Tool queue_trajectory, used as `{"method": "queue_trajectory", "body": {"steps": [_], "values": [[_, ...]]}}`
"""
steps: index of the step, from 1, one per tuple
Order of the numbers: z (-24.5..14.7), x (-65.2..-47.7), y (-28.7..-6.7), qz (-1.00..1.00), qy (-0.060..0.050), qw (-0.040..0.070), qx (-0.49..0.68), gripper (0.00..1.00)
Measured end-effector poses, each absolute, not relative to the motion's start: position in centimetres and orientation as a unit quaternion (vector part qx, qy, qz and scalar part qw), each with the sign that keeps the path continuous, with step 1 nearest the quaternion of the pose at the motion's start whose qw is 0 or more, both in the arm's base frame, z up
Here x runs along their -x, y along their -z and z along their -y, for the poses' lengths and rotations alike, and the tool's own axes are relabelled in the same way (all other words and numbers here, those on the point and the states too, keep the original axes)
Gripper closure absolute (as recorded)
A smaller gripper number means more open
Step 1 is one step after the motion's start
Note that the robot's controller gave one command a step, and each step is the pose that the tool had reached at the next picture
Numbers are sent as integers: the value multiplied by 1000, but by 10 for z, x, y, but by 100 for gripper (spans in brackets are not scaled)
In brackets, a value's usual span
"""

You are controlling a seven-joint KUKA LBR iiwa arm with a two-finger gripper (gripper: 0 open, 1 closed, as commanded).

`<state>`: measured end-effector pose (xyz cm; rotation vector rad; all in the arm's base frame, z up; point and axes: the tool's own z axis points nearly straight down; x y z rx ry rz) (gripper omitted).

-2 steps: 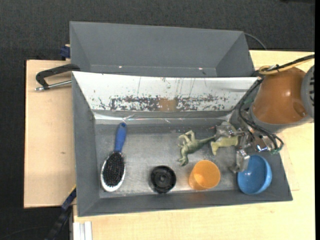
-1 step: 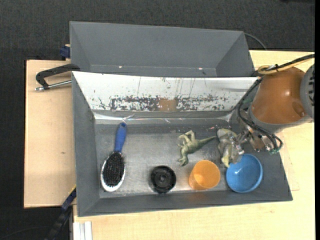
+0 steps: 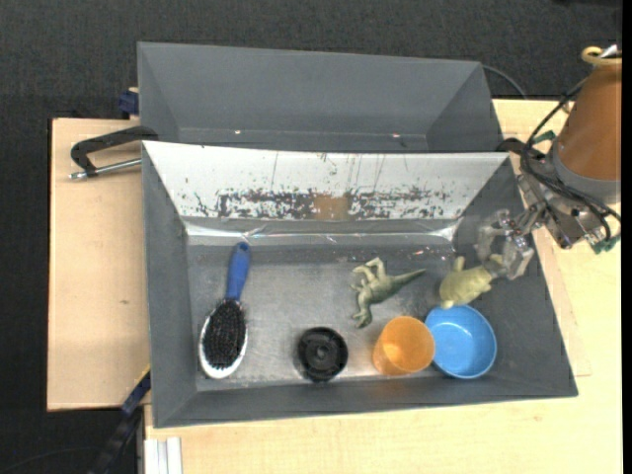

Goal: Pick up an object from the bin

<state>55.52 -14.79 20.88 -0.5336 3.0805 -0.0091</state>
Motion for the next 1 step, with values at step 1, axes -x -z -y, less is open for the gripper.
{"method": "queue_trajectory", "body": {"steps": [1], "values": [[147,-553,-204,-985,0,3,171,0]]}}
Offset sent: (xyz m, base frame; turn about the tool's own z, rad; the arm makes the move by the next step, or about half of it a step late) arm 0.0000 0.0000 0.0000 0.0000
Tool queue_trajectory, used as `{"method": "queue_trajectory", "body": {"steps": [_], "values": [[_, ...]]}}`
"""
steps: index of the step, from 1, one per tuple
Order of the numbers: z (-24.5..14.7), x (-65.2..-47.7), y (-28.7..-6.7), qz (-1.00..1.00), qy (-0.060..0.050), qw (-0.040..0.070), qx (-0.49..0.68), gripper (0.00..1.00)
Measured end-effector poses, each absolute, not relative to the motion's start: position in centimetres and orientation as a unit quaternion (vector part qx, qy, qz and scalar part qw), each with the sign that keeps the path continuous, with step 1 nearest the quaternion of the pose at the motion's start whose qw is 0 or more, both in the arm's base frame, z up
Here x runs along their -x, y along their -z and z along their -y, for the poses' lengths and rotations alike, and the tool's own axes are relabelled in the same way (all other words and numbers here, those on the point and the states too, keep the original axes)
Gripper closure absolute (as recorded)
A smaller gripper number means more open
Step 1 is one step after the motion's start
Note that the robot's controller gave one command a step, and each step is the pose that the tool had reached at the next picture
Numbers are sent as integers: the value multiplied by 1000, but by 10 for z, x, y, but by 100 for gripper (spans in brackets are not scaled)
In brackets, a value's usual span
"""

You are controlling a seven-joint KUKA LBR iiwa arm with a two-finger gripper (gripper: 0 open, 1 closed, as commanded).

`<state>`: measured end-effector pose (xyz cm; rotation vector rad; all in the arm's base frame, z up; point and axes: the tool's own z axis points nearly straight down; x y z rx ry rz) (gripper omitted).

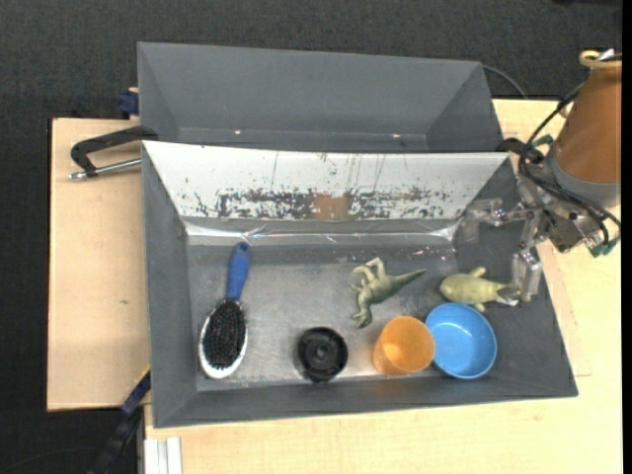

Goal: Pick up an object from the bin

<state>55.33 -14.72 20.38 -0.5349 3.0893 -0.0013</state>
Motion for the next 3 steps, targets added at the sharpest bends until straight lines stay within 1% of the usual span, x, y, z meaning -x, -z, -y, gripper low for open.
{"method": "queue_trajectory", "body": {"steps": [1,2,3], "values": [[106,-516,-125,-963,-2,-1,271,0],[97,-528,-76,-802,0,1,598,0],[97,-529,-77,-802,-1,2,597,100]]}}
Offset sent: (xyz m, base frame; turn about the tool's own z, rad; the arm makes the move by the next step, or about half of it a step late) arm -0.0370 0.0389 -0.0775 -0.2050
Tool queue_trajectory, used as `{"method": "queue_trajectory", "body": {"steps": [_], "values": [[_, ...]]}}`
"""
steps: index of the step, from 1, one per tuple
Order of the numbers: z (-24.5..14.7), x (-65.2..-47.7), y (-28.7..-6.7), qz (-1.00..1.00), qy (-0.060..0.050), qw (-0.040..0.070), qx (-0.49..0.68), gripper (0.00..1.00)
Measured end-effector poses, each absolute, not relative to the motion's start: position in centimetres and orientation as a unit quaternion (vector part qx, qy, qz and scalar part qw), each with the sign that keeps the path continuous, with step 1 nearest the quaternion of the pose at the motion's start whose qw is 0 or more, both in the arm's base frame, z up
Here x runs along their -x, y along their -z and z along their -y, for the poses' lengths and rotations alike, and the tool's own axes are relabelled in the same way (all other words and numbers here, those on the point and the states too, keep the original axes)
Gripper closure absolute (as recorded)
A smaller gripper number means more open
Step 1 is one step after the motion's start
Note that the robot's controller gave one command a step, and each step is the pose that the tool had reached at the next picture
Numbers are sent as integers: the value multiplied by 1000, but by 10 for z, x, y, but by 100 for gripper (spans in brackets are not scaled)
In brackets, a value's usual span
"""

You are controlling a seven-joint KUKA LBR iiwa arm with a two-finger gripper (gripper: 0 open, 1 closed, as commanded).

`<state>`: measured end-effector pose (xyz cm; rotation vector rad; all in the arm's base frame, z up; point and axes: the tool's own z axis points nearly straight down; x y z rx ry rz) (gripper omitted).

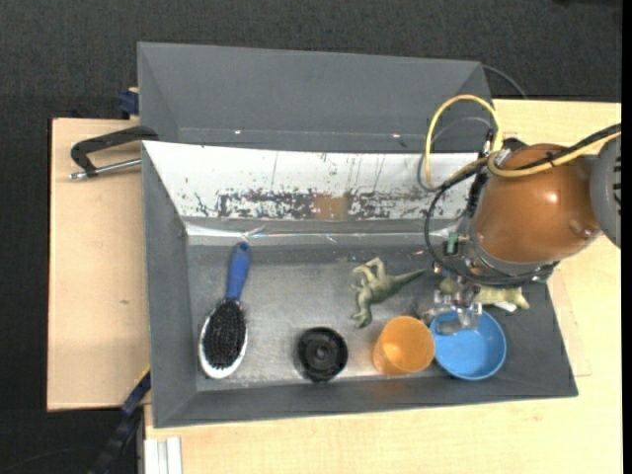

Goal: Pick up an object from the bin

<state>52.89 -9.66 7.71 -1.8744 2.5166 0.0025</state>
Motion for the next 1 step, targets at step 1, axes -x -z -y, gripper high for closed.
{"method": "queue_trajectory", "body": {"steps": [1], "values": [[96,-513,-287,-798,5,5,603,100]]}}
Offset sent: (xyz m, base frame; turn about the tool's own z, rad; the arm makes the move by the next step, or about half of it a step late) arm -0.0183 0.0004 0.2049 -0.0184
